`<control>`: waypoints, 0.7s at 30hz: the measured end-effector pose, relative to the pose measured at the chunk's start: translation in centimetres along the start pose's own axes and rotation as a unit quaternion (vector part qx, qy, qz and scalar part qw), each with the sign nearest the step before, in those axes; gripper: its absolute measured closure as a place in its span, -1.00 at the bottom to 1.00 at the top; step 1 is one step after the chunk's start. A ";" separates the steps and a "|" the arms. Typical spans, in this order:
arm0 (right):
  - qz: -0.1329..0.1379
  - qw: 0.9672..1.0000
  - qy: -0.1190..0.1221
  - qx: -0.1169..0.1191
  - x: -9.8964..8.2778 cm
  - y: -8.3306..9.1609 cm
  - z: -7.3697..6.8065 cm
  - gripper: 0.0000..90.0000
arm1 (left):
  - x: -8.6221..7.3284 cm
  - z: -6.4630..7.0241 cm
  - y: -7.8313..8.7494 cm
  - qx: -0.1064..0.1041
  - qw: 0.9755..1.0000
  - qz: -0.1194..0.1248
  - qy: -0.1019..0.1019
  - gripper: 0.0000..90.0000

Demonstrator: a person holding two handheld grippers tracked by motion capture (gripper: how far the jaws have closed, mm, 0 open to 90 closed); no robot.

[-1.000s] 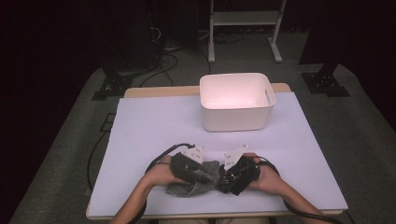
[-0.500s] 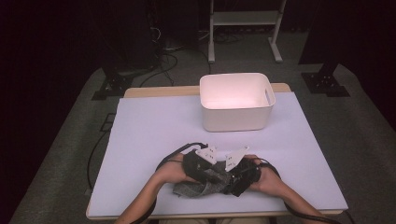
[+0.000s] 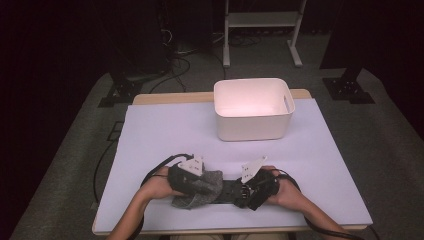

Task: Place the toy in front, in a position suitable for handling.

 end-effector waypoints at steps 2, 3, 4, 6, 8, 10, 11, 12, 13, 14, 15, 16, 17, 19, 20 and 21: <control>0.000 1.000 0.000 0.000 0.0 0.0 0.0 -0.54 | -0.5 -0.2 0.3 0.007 1.000 0.005 0.004 0.66; 0.001 1.000 0.000 0.001 0.0 0.0 0.0 -0.54 | -0.7 -0.3 0.4 0.010 1.000 0.011 0.006 0.66; 0.000 1.000 0.000 0.000 0.0 0.0 0.0 -0.54 | -0.9 -0.3 0.5 0.012 1.000 0.014 0.007 0.67; 0.001 1.000 -0.002 0.000 0.0 0.0 0.0 -0.54 | -1.3 -0.5 0.7 0.019 1.000 0.020 0.010 0.67; 0.001 1.000 -0.001 0.000 0.0 0.0 0.0 -0.53 | -1.5 -0.7 1.0 0.022 0.999 0.020 0.013 0.68; 0.000 1.000 0.000 0.000 0.0 0.0 0.0 -0.53 | -1.7 -1.0 1.1 0.026 0.999 0.015 0.016 0.69; 0.000 1.000 0.000 0.001 0.0 0.0 0.0 -0.53 | -1.7 -1.1 1.1 0.026 0.999 0.016 0.018 0.69; 0.000 1.000 0.000 0.000 0.0 0.0 0.0 -0.53 | -1.6 -1.1 1.1 0.024 0.999 0.015 0.019 0.69; 0.000 1.000 0.000 0.000 0.0 0.0 0.0 -0.53 | -1.6 -1.2 1.1 0.025 0.999 0.015 0.016 0.69; -0.001 1.000 0.000 0.000 0.0 0.0 0.0 -0.53 | -1.4 -1.1 1.0 0.023 0.999 0.017 0.018 0.69; -0.001 1.000 0.002 0.000 0.0 0.0 0.0 -0.53 | -1.0 -1.1 0.9 0.022 0.999 0.021 0.015 0.70; -0.001 1.000 0.003 -0.001 0.0 0.0 0.0 -0.53 | -0.8 -1.1 0.8 0.021 1.000 0.019 0.012 0.69; -0.001 1.000 0.002 -0.001 0.0 0.0 0.0 -0.53 | -0.5 -1.0 0.6 0.020 1.000 0.021 0.011 0.69; -0.001 1.000 0.003 -0.002 0.0 -0.1 0.0 -0.53 | 0.4 -0.9 0.1 0.013 1.000 0.019 0.001 0.69; -0.001 1.000 0.004 -0.003 0.0 -0.1 0.0 -0.53 | 0.9 -0.8 -0.2 0.009 1.000 0.015 -0.005 0.69; -0.001 1.000 0.004 -0.003 0.0 -0.1 0.0 -0.53 | 1.4 -0.7 -0.5 0.006 1.000 0.013 -0.011 0.69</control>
Point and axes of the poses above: each handheld gripper's, and its own axes: y roughly backward along the jaws, x roughly out of its top, z roughly to its right, the point moved 9 cm from there along -y, roughly forward along the jaws, and after that the axes turned 7 degrees about -z, right-handed, at the moved point
